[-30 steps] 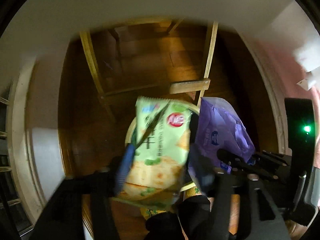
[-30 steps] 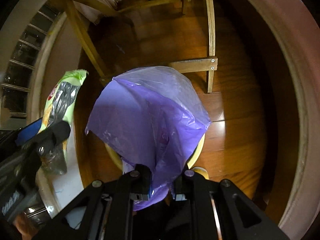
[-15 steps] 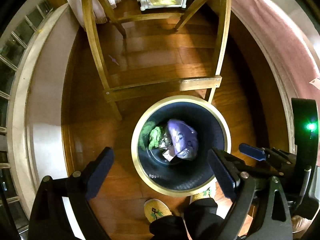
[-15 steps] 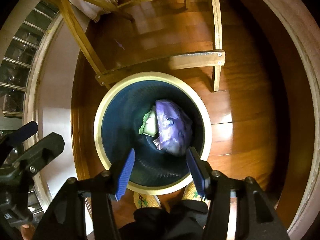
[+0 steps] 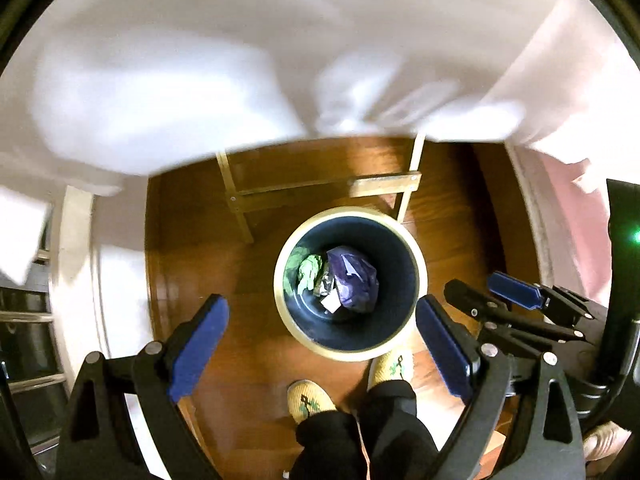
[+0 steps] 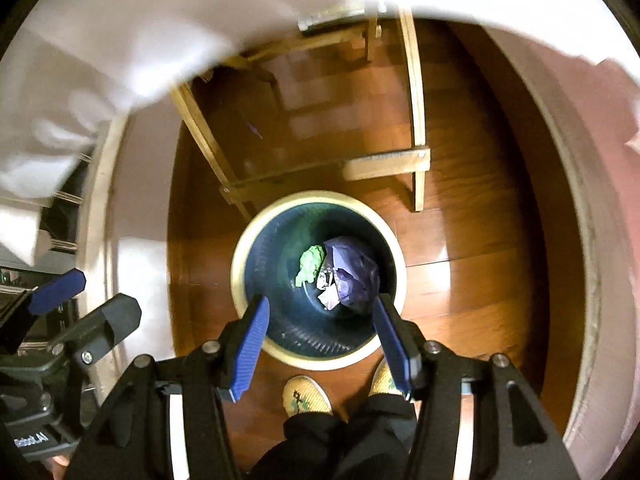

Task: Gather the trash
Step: 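Raise both tools back above the table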

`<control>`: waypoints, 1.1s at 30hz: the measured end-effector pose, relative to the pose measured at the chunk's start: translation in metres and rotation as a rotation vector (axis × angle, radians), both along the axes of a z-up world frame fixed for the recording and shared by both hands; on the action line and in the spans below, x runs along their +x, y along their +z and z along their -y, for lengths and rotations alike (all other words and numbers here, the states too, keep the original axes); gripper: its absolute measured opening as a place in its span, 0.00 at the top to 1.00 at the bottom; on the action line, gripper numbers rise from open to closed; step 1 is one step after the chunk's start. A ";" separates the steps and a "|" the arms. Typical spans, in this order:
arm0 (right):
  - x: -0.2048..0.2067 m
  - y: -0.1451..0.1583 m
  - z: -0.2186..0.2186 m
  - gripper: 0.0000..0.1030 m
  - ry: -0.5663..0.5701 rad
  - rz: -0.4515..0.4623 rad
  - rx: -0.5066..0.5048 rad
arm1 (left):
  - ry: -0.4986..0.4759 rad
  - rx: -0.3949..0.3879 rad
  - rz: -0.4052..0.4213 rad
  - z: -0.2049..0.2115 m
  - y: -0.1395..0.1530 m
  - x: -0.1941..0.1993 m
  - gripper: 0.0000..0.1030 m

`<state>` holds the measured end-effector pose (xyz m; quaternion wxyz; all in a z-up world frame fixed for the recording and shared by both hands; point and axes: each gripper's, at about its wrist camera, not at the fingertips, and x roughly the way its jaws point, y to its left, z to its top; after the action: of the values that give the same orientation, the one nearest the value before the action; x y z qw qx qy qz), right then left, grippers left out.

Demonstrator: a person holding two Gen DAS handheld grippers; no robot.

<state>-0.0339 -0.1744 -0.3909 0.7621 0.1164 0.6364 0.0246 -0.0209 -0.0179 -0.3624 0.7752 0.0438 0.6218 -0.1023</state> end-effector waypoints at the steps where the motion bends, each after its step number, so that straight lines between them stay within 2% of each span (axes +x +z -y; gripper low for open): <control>1: -0.002 0.015 -0.001 0.47 -0.001 0.008 0.003 | -0.002 -0.003 0.006 -0.001 0.013 -0.002 0.09; 5: -0.009 0.067 -0.003 0.47 0.003 0.044 0.025 | -0.012 -0.021 0.046 -0.005 0.074 -0.008 0.09; 9: -0.016 0.132 -0.007 0.47 -0.001 0.095 0.024 | -0.027 -0.046 0.100 -0.010 0.137 -0.010 0.09; 14: -0.023 0.199 -0.009 0.47 -0.007 0.162 0.019 | -0.045 -0.072 0.199 -0.016 0.218 -0.013 0.09; 20: -0.033 0.273 -0.015 0.47 -0.012 0.248 0.011 | -0.075 -0.096 0.318 -0.023 0.295 -0.020 0.09; 26: -0.037 0.328 -0.022 0.47 -0.014 0.351 -0.019 | -0.101 -0.112 0.427 -0.023 0.347 -0.025 0.09; 33: -0.028 0.373 -0.021 0.47 -0.017 0.457 -0.094 | -0.090 -0.109 0.504 -0.022 0.377 -0.014 0.09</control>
<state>-0.0619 -0.1533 -0.0183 0.8912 0.0776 0.4467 0.0142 -0.0345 0.0043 0.0144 0.9014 0.0540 0.4003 -0.1559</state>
